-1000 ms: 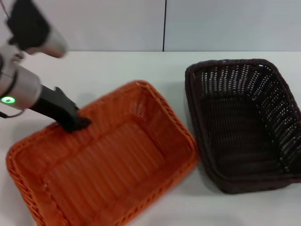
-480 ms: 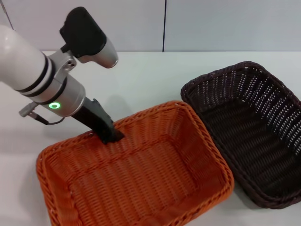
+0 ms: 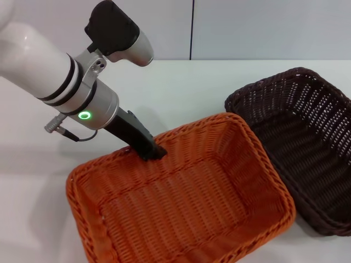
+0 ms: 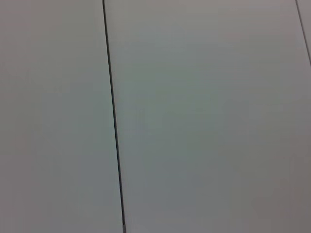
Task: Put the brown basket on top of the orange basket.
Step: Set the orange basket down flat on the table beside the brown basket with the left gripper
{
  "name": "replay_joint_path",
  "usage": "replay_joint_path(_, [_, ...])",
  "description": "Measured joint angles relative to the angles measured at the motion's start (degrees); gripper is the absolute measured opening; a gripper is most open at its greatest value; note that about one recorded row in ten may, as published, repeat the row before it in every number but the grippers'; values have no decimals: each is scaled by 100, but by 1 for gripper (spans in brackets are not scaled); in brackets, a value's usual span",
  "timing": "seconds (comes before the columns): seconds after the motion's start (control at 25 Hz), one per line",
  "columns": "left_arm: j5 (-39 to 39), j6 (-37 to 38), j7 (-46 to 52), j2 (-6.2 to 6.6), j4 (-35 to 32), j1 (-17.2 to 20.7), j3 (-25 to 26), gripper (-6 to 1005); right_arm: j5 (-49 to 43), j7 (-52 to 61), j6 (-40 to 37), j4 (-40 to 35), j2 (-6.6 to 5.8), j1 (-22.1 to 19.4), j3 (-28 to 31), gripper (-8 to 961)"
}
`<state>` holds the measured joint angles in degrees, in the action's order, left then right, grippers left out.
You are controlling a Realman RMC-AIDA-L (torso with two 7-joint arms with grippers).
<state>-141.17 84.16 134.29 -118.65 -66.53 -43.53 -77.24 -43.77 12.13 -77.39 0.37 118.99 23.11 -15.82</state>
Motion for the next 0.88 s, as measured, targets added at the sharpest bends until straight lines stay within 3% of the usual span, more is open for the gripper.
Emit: replay_joint_path(0.88, [896, -348, 212, -1, 549, -138, -28, 204, 1, 0, 183, -144, -26, 99, 9, 739])
